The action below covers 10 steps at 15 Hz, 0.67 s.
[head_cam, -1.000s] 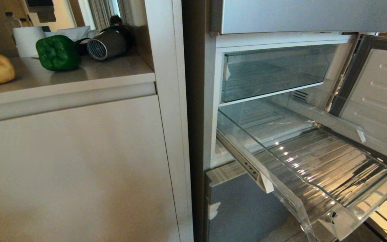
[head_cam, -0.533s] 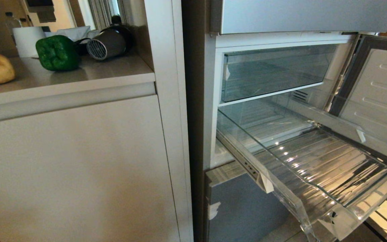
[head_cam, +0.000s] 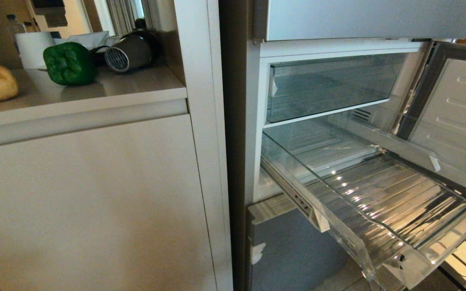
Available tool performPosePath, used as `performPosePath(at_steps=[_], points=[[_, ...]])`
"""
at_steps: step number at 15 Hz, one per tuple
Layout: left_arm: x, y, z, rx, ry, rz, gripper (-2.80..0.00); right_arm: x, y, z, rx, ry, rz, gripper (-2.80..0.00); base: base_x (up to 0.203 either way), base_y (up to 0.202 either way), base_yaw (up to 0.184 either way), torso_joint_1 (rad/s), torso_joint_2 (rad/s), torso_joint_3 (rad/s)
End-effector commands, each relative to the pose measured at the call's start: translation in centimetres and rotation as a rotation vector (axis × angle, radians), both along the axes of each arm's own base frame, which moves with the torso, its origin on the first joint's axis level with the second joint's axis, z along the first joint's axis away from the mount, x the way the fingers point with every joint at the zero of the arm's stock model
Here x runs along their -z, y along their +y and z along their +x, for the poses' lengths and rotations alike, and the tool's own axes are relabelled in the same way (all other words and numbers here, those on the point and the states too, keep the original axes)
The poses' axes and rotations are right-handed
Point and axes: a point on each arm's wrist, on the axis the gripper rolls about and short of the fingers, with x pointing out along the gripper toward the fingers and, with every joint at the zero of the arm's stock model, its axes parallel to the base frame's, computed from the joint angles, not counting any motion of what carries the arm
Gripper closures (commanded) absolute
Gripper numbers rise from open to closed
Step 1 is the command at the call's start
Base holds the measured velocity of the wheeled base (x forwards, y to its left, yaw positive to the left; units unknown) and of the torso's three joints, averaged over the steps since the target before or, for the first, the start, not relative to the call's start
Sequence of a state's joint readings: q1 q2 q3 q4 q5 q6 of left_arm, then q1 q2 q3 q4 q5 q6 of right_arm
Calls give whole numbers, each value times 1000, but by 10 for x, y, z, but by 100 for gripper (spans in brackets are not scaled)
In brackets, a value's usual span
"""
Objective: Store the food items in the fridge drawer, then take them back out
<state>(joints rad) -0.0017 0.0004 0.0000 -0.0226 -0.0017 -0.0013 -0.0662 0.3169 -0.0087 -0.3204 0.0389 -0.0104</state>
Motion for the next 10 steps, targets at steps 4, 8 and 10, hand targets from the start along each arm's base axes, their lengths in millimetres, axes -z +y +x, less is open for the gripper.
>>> performPosePath(at_steps=[4, 8, 10], points=[[3, 0, 1, 0, 10, -2, 0, 24, 1, -27, -42, -74, -65, 0, 0, 0, 0, 0, 0, 0], [3, 0, 1, 0, 10, -2, 0, 38, 0, -30, -44, 17, -21, 0, 0, 0, 0, 0, 0, 0], [3, 0, 1, 0, 10, -2, 0, 38, 0, -30, -29, 18, 9, 0, 0, 0, 0, 0, 0, 0]])
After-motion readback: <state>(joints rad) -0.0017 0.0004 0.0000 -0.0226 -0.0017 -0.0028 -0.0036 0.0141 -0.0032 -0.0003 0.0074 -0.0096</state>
